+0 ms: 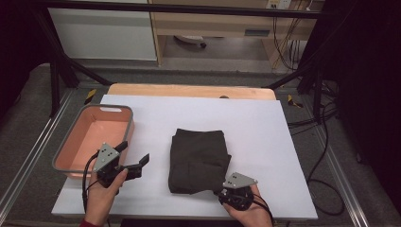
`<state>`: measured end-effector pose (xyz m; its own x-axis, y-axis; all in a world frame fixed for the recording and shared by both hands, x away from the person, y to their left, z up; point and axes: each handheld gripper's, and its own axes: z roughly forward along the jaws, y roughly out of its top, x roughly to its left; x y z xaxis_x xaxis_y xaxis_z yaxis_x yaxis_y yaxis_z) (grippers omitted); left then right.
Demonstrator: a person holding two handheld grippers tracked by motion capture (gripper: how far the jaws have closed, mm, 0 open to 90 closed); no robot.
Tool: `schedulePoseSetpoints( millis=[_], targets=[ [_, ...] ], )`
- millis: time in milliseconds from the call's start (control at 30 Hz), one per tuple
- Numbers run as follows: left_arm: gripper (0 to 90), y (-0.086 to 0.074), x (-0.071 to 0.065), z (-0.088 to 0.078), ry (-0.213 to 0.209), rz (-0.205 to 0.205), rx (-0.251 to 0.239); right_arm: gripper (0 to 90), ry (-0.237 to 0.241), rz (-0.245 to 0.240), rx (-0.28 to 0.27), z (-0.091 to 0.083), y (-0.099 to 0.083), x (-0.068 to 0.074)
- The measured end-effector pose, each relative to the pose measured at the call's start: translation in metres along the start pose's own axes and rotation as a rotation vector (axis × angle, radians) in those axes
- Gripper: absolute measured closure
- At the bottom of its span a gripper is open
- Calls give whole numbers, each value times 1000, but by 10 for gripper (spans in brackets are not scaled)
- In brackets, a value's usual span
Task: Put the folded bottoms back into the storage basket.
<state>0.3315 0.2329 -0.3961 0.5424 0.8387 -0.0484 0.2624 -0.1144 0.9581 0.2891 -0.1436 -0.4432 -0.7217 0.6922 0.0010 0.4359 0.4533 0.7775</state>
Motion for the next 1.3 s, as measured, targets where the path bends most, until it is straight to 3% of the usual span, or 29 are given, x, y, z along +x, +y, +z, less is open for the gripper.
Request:
schedulePoseSetpoints(
  millis=[100, 167, 200, 233, 300, 333, 467, 667, 833, 900, 1067, 1167, 1233, 1300],
  targets=[
    [77, 1, -5, 5, 3, -2, 0, 672, 11, -17, 17, -2, 0, 0],
    [81, 3, -8, 10, 27, -3, -10, 669, 16, -23, 24, -2, 0, 0],
    [93, 4, -8, 14, 22, -5, -18, 666, 18, -41, 38, 0, 1, 0],
    [93, 5, -8, 19, 11, -8, -26, 662, 24, -92, 57, 3, 0, 1],
    [90, 8, -8, 31, -4, -10, -11, 661, 30, -86, 54, 3, 0, 0],
    [95, 10, -8, 38, -8, -6, -4, 658, 51, -59, 44, 3, -2, -4],
    [88, 16, -11, 64, -53, 2, 32, 657, 53, -48, 41, 3, -2, -4],
    [67, 26, -20, 94, -69, 65, 54, 652, 56, -28, 39, 4, -4, -5],
    [76, 22, -15, 113, -69, 4, 85, 643, 58, -5, 41, 4, -6, -5],
    [87, 18, -12, 123, -75, -39, 134, 643, 55, -5, 39, 4, -6, -4],
    [99, 10, -14, 136, -74, -75, 183, 640, 55, -5, 35, 5, -7, -4],
    [103, 6, -14, 140, -74, -73, 205, 639, 56, -5, 35, 5, -7, -4],
    [115, 1, -15, 146, -96, -85, 246, 638, 57, -9, 35, 5, -7, -4],
    [121, -1, -15, 147, -104, -92, 259, 638, 59, -12, 35, 5, -7, -5]
  ],
)
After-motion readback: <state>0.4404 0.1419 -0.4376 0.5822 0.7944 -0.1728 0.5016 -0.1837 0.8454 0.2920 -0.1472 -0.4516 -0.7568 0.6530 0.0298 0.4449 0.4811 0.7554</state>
